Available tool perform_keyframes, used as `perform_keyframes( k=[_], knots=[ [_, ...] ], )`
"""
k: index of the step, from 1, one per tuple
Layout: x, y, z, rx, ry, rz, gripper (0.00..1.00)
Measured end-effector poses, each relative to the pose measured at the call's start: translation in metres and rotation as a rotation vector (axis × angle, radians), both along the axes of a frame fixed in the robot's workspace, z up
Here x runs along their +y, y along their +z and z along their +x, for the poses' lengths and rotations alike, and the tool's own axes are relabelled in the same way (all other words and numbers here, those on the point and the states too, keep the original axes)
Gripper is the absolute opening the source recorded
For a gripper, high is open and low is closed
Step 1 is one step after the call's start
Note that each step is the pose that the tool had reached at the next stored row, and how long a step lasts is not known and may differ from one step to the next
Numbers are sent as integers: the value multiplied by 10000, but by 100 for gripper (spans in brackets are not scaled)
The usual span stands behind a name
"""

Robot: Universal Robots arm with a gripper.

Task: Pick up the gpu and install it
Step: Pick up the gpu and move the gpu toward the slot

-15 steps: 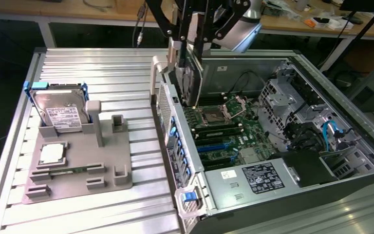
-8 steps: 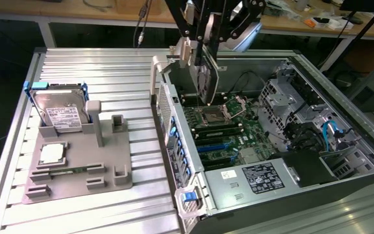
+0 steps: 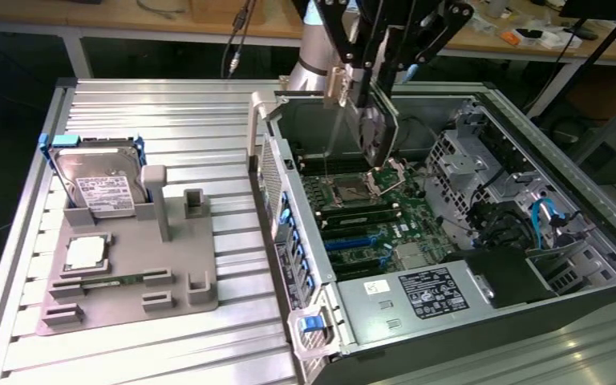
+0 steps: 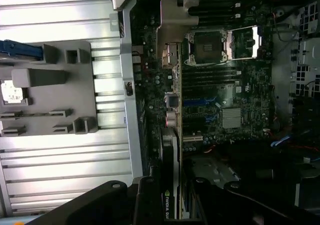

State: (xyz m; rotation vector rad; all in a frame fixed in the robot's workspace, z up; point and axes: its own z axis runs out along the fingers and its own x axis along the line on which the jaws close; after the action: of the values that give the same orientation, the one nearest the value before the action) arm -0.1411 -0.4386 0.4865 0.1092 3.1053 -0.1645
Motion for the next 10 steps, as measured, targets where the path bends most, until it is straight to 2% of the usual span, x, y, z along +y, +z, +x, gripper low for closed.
perform_keyframes(
  k=[3, 10],
  knots=[
    [0, -1, 135, 0, 39, -1, 27],
    [0, -11, 266, 0, 416, 1, 27]
  ],
)
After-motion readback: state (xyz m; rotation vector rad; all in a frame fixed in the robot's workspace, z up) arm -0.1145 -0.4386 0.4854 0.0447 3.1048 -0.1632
